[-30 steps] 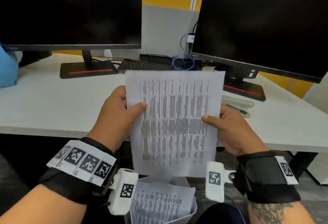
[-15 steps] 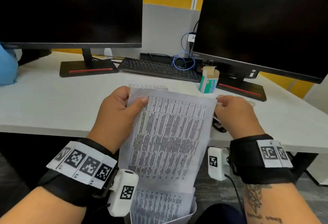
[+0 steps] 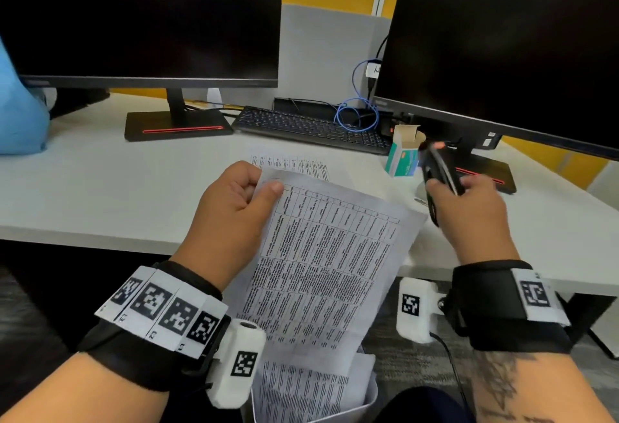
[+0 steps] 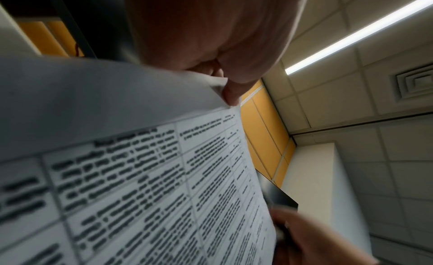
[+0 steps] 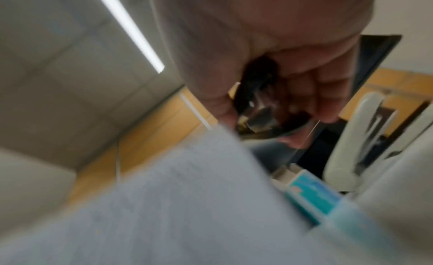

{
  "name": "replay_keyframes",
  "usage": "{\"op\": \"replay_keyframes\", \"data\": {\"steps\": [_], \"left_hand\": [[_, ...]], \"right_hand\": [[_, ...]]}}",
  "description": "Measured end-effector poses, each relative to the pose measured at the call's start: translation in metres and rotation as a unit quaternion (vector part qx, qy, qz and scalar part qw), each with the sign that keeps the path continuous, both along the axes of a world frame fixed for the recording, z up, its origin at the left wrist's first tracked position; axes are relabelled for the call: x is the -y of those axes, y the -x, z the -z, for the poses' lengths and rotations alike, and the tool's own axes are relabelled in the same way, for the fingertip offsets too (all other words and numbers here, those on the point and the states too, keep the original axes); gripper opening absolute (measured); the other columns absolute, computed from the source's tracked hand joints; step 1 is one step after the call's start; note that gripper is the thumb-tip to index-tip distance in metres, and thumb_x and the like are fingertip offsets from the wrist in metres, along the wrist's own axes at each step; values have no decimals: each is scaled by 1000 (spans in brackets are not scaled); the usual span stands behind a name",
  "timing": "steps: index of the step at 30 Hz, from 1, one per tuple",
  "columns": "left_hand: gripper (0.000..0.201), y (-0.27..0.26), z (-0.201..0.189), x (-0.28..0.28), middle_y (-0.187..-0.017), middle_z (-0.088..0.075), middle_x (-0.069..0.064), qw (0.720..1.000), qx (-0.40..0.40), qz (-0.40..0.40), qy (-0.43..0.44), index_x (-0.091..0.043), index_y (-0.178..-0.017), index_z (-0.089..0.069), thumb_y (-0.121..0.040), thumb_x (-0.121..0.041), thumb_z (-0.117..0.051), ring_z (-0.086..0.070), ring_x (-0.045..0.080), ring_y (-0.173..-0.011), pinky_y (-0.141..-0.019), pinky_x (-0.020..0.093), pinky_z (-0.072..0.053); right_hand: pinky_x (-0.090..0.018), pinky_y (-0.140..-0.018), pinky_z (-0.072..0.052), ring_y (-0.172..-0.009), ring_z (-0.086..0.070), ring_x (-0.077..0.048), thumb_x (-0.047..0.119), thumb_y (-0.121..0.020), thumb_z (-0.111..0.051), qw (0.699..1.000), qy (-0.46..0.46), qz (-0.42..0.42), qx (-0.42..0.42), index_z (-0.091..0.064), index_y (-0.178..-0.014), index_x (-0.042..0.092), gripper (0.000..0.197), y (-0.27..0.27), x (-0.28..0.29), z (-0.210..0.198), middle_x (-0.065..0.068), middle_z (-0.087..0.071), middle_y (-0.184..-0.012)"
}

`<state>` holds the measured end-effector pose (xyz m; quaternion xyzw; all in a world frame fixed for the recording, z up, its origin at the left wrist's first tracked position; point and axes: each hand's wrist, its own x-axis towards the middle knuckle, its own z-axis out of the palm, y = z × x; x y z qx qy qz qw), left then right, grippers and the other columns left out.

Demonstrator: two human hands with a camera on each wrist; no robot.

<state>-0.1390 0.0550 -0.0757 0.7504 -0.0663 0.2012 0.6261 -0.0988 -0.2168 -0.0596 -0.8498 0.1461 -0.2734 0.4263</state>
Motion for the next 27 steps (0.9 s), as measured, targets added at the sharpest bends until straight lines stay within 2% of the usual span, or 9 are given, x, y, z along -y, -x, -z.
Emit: {"op": "replay_keyframes", "data": {"steps": [4, 6, 8, 12, 14, 16, 19, 22, 27], "left_hand": [[15, 5, -3, 14, -71, -71, -1, 999, 28, 11, -37, -17, -81, -59, -95, -23, -60, -69, 12, -69, -67, 32, -56], [18, 11, -6, 26, -63, -66, -11, 997, 41, 33, -51, -19, -79, -58, -96, -21, -57, -62, 2, -60, -60, 19, -50], [19, 17, -7, 36, -59, -62, -15, 996, 49, 51, -59, -20, -77, -58, -96, -20, -58, -56, -2, -55, -55, 13, -43], [16, 25, -6, 48, -69, -64, -4, 994, 73, 55, -68, -23, -77, -58, -90, -33, -62, -56, 5, -60, -58, 22, -45], [16, 26, -7, 50, -69, -63, -1, 994, 75, 51, -56, -23, -77, -59, -88, -32, -64, -56, 8, -61, -59, 25, -46], [18, 29, -9, 52, -68, -63, 0, 995, 71, 54, -41, -22, -74, -59, -89, -27, -66, -54, 7, -59, -59, 22, -45], [13, 31, -10, 54, -69, -63, 1, 994, 79, 72, -36, -23, -77, -59, -84, -33, -62, -53, 7, -59, -59, 22, -45], [12, 33, -10, 56, -71, -64, 5, 993, 73, 86, -29, -24, -78, -59, -82, -36, -61, -56, 17, -63, -63, 30, -48], [13, 37, -13, 59, -69, -62, 3, 992, 75, 94, -33, -24, -78, -58, -82, -36, -60, -52, 9, -59, -60, 26, -45]], "right_hand": [[-29, -68, -49, -86, -56, -18, 26, -89, -66, 942, -260, -157, 143, -56, -109, 12, 26, 24, -24, -29, 3, -58, -87], [-29, -64, -43, -79, -51, -17, 28, -85, -68, 900, -327, -233, 172, -60, -94, 20, 14, 34, -43, -40, 3, -54, -81], [-28, -60, -40, -67, -48, -11, 30, -84, -67, 884, -338, -257, 197, -55, -77, 24, 15, 43, -62, -44, 8, -48, -69], [-27, -58, -45, -56, -51, 0, 43, -86, -63, 913, -242, -244, 218, -51, -77, 24, 24, 58, -87, -40, 17, -50, -55], [-42, -66, -52, -66, -60, -18, 53, -80, -62, 918, -239, -229, 218, -54, -74, 24, 31, 60, -92, -38, 9, -53, -62], [-53, -76, -54, -78, -62, -39, 59, -76, -60, 920, -249, -221, 208, -56, -72, 18, 41, 62, -95, -37, -11, -55, -67], [-57, -76, -54, -78, -62, -42, 61, -74, -59, 922, -253, -208, 205, -55, -70, 16, 46, 66, -97, -39, -27, -60, -77], [-58, -75, -53, -78, -61, -43, 62, -74, -58, 925, -251, -191, 212, -55, -71, 16, 46, 67, -96, -43, -24, -58, -73], [-57, -78, -53, -82, -62, -43, 62, -73, -58, 924, -245, -186, 227, -55, -74, 18, 44, 67, -95, -45, -17, -57, -72]]}}
